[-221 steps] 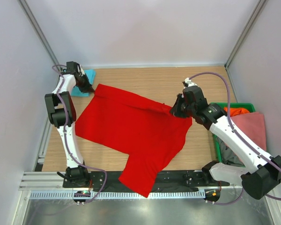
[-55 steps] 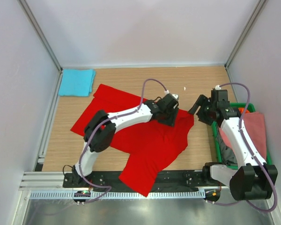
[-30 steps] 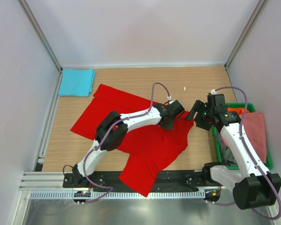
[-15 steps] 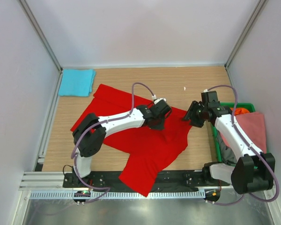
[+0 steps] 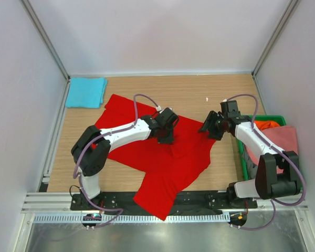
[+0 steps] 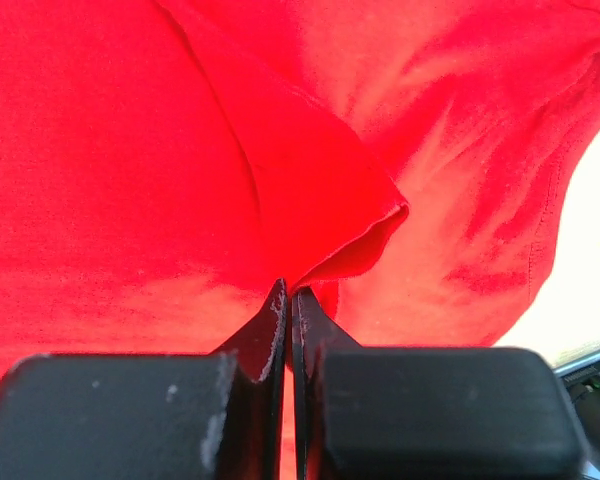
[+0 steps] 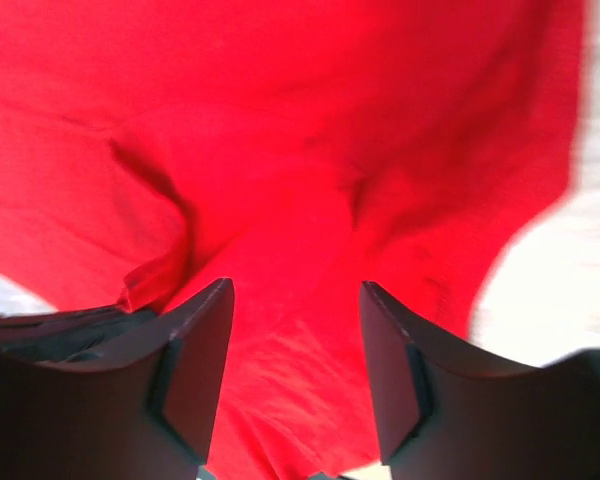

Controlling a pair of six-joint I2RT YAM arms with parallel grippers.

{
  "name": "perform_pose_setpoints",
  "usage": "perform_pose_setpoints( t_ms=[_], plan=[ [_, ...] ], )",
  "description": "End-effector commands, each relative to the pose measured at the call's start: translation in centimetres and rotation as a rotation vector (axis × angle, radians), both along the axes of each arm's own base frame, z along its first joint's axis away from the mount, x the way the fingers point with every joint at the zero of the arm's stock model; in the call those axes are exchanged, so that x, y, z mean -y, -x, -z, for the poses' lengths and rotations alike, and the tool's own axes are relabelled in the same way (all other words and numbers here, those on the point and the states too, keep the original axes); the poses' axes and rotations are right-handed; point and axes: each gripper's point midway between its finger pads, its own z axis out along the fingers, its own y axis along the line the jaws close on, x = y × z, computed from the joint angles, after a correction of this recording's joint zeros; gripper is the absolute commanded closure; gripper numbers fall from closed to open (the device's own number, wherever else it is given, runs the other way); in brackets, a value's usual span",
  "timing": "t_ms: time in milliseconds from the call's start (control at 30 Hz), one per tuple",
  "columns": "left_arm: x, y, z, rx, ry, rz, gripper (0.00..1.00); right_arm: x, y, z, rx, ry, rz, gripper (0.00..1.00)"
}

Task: Fold and stack the t-shirts
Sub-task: Fold the tshirt

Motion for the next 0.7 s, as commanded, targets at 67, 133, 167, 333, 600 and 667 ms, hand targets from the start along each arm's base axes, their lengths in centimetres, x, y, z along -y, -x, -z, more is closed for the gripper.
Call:
perform_pose_setpoints(
  t_ms=[67,133,167,333,600,667],
  plan=[
    [1.3,0.4,-1.3,-0.03,0.099,0.026,1.0,-3.4,1.7,0.4,0.008,-0.177,-0.09,0.38],
    [1.1,0.1,-1.7,-0.018,0.104,0.025,1.0,-3.5,3.4,1.6,-0.026,-0.193,-0.083,0.37],
    [0.8,0.0,-1.7,-0.019,0.098,0.022,1.0,-3.4,3.8,1.5,-0.016,-0.195,-0.074,0.37],
    [-0.5,0.2,-0.9,-0.082,0.096,-0.006,1.0,-3.1,4.8,3.1,-0.028,-0.199,-0.033,0.4],
    [-1.9,0.0,0.2,-0.124,0.075,-0.022,1.0,-2.1,1.3,2.3,0.053,-0.123,0.008,0.66],
    [-2.0,0.0,0.4,-0.131,0.071,-0.017,1.0,-1.9,0.7,2.7,0.043,-0.11,0.024,0.66]
  ],
)
